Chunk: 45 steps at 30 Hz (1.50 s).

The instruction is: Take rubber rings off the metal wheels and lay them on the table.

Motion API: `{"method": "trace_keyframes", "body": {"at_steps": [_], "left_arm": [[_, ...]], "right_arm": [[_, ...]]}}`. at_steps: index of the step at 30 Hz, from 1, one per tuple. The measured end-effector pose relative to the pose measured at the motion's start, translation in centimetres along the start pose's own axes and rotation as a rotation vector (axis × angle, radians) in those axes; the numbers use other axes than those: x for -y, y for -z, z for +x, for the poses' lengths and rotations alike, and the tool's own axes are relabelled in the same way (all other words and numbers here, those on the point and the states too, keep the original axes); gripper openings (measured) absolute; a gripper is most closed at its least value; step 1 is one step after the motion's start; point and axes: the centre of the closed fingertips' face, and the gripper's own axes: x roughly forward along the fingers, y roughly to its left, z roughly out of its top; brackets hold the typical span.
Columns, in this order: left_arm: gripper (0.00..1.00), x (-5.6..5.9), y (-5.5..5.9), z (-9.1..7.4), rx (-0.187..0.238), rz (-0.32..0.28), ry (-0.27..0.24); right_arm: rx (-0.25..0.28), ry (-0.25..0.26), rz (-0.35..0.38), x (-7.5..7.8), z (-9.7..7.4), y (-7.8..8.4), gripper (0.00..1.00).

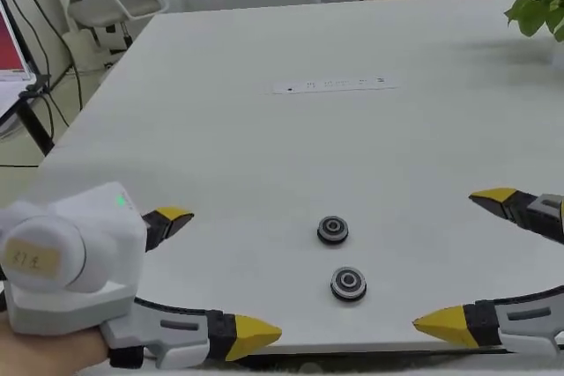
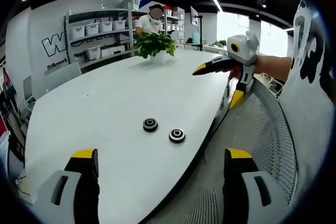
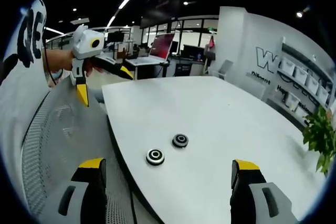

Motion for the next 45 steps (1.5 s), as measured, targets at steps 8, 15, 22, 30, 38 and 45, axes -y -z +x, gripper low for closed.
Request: {"method": "trace_keyframes", "body": {"at_steps": [8, 15, 22, 30, 38, 45], "left_arm": [[0.98, 0.2, 0.2, -0.1, -0.004, -0.004, 0.004], [0.98, 0.4, 0.3, -0.3, -0.009, -0.001, 0.005], [0.98, 0.6, 0.5, -0.5, -0.013, 0.0, 0.006], [0.97, 0.6, 0.5, -0.7, -0.013, -0.005, 0.003], [0.97, 0.4, 0.5, -0.7, -0.011, -0.008, -0.001], [0.97, 0.1, 0.5, -0.5, -0.01, -0.011, -0.008]], "right_arm": [[-0.01, -0.008, -0.009, -0.4, 0.0, 0.2, 0.99], [-0.014, -0.012, -0.013, -0.6, -0.1, 0.3, 0.99], [-0.018, -0.019, -0.023, -1.0, -0.1, 0.3, 0.99], [-0.022, -0.025, -0.027, -1.1, -0.1, 0.3, 0.99], [-0.023, -0.026, -0.03, -0.9, 0.0, 0.3, 0.99], [-0.021, -0.025, -0.026, -0.6, 0.2, 0.3, 0.99]]}}
